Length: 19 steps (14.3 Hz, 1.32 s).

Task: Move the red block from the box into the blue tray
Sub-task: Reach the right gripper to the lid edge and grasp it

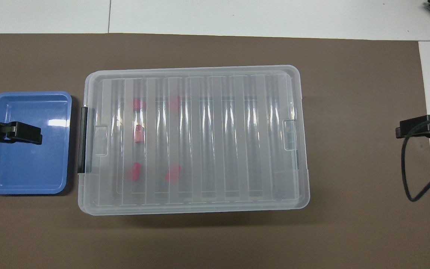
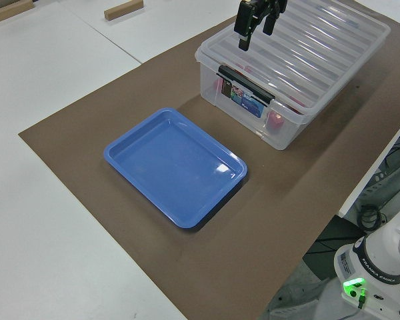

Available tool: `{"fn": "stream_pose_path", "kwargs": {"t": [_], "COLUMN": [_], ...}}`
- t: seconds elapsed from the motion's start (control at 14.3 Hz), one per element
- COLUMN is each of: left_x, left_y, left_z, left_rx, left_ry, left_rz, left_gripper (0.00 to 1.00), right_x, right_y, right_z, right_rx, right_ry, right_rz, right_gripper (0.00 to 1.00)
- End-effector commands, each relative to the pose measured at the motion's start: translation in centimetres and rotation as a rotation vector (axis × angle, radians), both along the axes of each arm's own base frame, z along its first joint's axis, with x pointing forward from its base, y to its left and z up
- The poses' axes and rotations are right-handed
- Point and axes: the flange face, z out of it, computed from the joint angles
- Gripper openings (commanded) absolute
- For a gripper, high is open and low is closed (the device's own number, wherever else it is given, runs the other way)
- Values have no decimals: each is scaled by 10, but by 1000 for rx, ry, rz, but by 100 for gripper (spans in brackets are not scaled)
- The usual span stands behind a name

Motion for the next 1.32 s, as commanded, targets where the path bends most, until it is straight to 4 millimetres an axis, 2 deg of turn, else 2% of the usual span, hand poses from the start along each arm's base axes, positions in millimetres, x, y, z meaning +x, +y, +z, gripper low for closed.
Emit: {"fn": "stream_pose_path", "kwargs": {"t": [0.0,0.35,0.49,0.7,0.91,1.05,1.25], "left_x": [-5,-5,-5,-5,-5,-5,-5], "left_y": [2,2,2,1,1,2,1], "left_z": [3,3,3,3,3,3,3], "left_rx": [6,8,6,6,6,6,8], "left_ry": [3,3,3,3,3,3,3], "left_rz": [9,9,9,7,7,9,7], "left_gripper": [100,100,100,100,100,100,100], "right_x": [-7,-2,7,23,40,45,43], "right_y": [1,6,17,61,98,109,120], "right_z": [2,-6,-14,-53,-81,-91,-93], "right_rx": [-10,3,7,10,14,27,48], "right_ry": [-9,-42,-60,-77,-103,-99,-91], "right_rz": [18,16,33,60,75,66,76], "right_gripper": [100,100,100,100,100,100,100]}}
